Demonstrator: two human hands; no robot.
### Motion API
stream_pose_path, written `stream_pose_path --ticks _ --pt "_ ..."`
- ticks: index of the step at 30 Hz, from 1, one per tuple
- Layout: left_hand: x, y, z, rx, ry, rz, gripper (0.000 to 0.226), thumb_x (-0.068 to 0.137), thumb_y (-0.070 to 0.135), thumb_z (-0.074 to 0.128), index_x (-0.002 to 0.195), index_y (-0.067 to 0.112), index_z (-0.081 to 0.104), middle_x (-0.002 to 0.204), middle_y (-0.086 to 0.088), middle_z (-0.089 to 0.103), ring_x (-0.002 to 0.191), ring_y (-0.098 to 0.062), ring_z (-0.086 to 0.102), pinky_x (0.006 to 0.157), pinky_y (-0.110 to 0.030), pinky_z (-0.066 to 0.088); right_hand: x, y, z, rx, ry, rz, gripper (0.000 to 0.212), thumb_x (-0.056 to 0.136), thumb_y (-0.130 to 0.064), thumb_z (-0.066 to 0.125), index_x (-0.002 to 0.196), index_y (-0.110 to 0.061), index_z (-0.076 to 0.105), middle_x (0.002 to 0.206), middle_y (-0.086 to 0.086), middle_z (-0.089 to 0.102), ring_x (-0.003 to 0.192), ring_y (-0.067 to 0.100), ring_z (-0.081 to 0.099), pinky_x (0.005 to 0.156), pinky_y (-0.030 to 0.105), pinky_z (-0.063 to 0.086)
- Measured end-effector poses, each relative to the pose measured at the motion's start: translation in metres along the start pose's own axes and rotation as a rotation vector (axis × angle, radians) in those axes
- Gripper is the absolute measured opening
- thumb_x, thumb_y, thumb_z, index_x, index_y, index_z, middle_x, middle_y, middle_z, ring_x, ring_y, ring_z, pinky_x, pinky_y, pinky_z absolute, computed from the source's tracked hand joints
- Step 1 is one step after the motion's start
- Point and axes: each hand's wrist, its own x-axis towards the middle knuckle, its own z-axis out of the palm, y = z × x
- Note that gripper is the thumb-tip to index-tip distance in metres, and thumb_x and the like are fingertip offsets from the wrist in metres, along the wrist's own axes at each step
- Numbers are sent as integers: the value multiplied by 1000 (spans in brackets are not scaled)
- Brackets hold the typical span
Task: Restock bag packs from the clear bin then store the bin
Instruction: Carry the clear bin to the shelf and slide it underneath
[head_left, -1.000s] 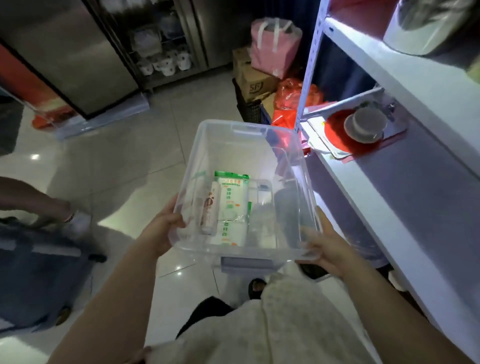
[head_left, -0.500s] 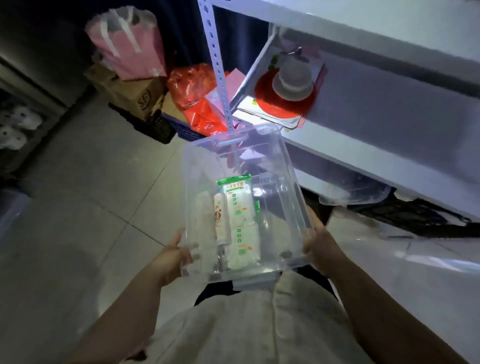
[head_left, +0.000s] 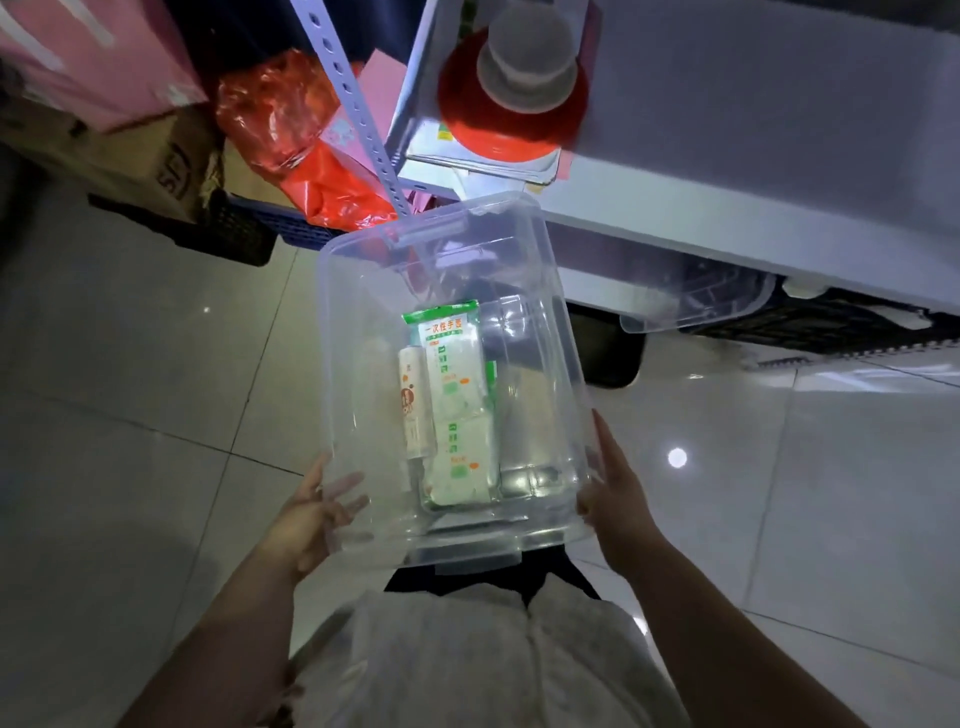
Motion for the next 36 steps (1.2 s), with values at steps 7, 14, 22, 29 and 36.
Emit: stream_pose_path --ticks 7,14,22,29,36 --pt "-3 -2 5 83 19 -7 94 77 -27 30 140 44 38 129 -5 56 115 -34 54 80 -61 52 -6 39 -12 24 59 37 94 82 21 45 129 -61 39 122 -14 59 86 13 69 64 44 56" --pt "33 22 24 209 61 -26 100 69 -32 28 138 39 40 131 -9 52 115 -35 53 95 -62 40 20 48 -6 171 132 79 86 80 17 45 123 -58 48 118 -13 62 99 16 66 54 22 52" --pt "119 56 54 297 8 -4 103 66 -30 27 136 44 40 125 -8 55 112 -25 57 58 -33 47 108 56 -11 191 251 47 91 80 19 46 119 -63 49 135 6 53 93 14 67 49 28 37" --pt "183 87 81 435 -103 90 104 67 -26 34 136 52 39 125 -7 57 101 -24 59 44 -24 38 150 76 -20 304 316 27 69 93 3 48 125 -59 47 132 5 55 113 33 61 45 23 43" --pt "190 112 64 460 -152 159 106 67 -30 34 133 53 42 125 -11 56 111 -26 59 62 -27 48 145 74 0 400 258 2 75 93 9 45 127 -58 45 132 3 53 115 37 55 49 22 43"
